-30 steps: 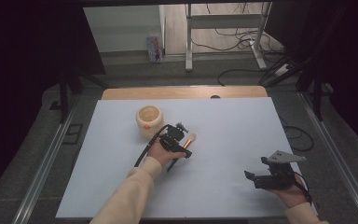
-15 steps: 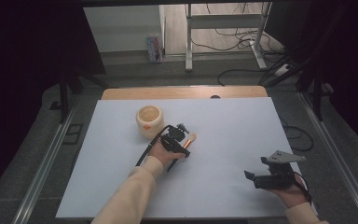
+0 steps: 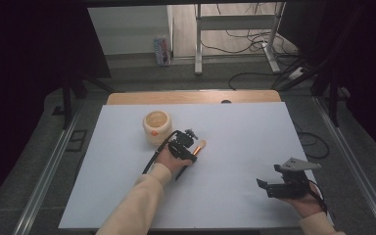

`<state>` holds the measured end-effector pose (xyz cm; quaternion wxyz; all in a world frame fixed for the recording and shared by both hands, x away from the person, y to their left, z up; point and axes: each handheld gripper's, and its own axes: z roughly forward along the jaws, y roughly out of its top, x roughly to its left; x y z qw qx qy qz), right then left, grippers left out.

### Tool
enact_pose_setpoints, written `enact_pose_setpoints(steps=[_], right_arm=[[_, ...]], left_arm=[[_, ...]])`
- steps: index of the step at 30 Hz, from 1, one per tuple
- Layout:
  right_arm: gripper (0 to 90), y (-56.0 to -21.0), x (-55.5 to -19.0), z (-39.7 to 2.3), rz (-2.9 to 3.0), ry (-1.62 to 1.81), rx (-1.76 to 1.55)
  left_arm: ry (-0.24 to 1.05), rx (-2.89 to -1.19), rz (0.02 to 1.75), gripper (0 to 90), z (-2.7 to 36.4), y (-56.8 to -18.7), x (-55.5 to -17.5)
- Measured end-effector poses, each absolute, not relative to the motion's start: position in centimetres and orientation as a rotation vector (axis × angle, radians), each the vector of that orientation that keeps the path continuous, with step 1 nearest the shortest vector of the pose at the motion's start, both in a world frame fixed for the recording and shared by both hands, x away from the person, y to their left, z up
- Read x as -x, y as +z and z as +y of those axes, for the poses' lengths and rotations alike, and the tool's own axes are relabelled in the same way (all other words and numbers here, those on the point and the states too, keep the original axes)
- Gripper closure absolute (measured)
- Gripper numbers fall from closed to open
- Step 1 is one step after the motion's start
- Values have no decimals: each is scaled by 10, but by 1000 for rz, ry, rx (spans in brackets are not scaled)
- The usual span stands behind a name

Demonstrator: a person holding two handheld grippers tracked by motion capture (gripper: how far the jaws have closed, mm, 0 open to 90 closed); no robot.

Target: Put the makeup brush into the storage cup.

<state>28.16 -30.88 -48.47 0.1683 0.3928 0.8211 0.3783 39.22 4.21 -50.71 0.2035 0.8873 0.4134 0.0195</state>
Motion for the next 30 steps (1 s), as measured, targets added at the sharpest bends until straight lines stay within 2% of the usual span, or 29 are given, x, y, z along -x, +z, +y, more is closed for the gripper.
enact_pose_setpoints(steps=[5,11,30], right_arm=[[133,-485,-282,-309,2337,1072,-1116],[133,-485,-282,-309,2336,1073,-1118],[132,-485,-282,-310,2333,1075,-1120]], left_arm=[[121,-2528,1114,677,37,-506,-390],[125,-2559,1098,770,31,-505,-389],[159,-2582,1058,783,21,-498,-385]])
